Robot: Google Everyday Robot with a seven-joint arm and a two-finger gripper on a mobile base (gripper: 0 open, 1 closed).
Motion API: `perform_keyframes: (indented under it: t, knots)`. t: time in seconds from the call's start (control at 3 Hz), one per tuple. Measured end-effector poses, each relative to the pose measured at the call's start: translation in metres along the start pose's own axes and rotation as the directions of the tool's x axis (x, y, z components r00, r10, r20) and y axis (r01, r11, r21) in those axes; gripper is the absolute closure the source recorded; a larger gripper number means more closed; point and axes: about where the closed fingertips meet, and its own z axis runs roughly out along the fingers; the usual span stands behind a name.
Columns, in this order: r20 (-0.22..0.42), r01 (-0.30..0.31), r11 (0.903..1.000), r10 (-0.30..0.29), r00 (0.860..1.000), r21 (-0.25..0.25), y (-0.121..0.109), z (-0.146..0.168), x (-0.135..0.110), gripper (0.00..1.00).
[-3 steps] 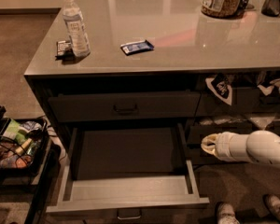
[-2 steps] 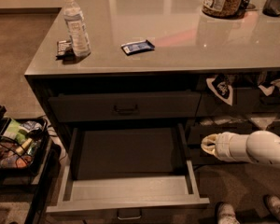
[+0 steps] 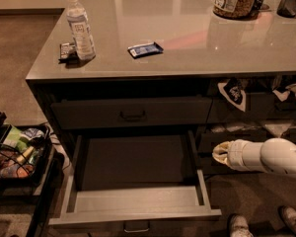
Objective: Open middle drawer
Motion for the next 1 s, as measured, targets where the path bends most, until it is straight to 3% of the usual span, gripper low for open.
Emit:
perform_keyframes:
  t: [0.33, 0.67, 1.0]
  knots:
    - [0.0, 0.0, 1.0, 0.0, 1.0, 0.0, 0.0, 0.0, 0.0, 0.12]
    - [0.0, 0.0, 1.0, 0.0, 1.0, 0.0, 0.0, 0.0, 0.0, 0.0]
    - [0.0, 0.0, 1.0, 0.0, 1.0, 0.0, 0.0, 0.0001, 0.0, 0.0]
